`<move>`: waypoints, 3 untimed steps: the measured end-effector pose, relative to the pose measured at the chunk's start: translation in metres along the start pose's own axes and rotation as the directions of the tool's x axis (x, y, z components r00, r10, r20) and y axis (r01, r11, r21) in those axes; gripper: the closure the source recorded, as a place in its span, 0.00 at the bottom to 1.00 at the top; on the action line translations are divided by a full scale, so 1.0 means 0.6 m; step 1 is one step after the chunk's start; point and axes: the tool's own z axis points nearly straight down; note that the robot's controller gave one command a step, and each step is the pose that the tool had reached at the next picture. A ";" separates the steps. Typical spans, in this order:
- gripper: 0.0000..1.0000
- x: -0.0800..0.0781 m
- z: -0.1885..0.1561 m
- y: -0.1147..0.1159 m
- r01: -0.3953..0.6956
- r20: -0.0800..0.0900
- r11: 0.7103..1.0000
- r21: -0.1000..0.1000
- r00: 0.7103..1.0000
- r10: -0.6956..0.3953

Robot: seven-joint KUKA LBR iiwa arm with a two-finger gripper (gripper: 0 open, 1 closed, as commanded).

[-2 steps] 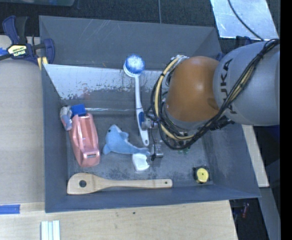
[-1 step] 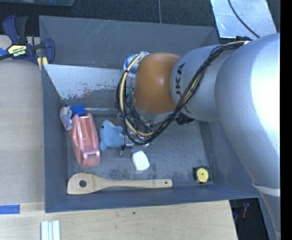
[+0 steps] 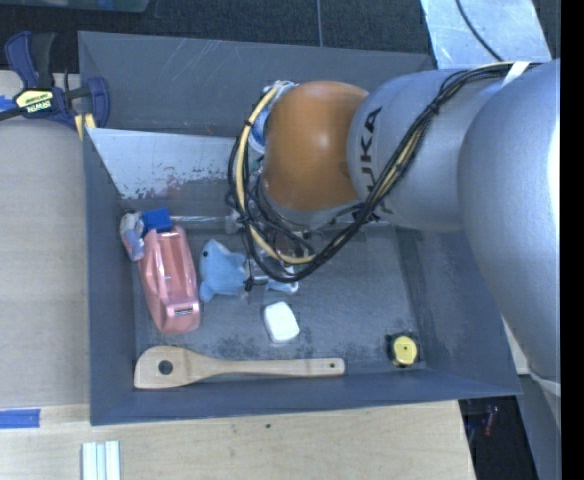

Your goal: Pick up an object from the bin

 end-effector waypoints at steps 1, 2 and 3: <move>0.00 0.000 0.078 -0.030 -0.119 -0.013 0.993 0.000 0.993 0.119; 0.00 -0.023 0.084 -0.038 -0.065 0.007 0.998 -0.003 0.998 0.065; 1.00 -0.005 0.076 -0.031 -0.113 -0.005 0.994 -0.001 0.994 0.113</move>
Offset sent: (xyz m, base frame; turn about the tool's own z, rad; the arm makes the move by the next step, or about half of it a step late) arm 0.0150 -0.0213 -0.0507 0.0643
